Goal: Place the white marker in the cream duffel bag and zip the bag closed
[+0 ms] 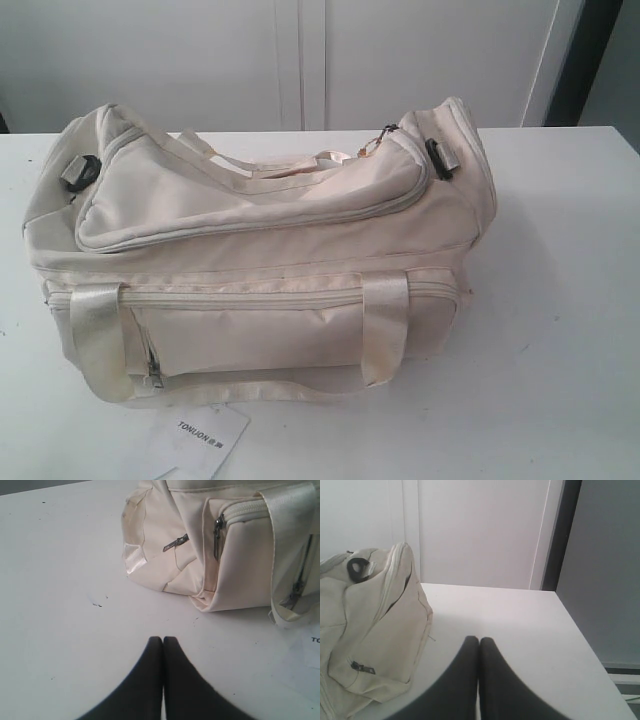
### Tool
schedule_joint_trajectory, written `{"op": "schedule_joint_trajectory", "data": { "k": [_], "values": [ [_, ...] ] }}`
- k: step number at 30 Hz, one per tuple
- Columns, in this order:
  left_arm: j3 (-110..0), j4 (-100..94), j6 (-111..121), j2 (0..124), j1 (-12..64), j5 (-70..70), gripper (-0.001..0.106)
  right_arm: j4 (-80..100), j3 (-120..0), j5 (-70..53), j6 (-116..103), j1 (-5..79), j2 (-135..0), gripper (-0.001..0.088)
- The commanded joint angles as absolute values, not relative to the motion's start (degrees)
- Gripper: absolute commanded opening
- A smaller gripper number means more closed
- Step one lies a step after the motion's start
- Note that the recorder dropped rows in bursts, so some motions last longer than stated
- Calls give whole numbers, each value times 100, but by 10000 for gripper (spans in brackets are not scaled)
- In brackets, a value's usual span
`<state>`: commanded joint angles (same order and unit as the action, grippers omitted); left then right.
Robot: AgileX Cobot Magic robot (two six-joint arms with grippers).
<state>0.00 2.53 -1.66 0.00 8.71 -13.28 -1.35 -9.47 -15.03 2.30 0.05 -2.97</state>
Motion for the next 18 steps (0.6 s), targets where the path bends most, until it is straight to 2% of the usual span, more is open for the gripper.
{"op": "schedule_joint_trajectory", "data": {
  "k": [18],
  "values": [
    [0, 253, -166, 0, 871, -1328, 0, -135, -563, -1439, 230, 5, 0, 0]
  ]
}}
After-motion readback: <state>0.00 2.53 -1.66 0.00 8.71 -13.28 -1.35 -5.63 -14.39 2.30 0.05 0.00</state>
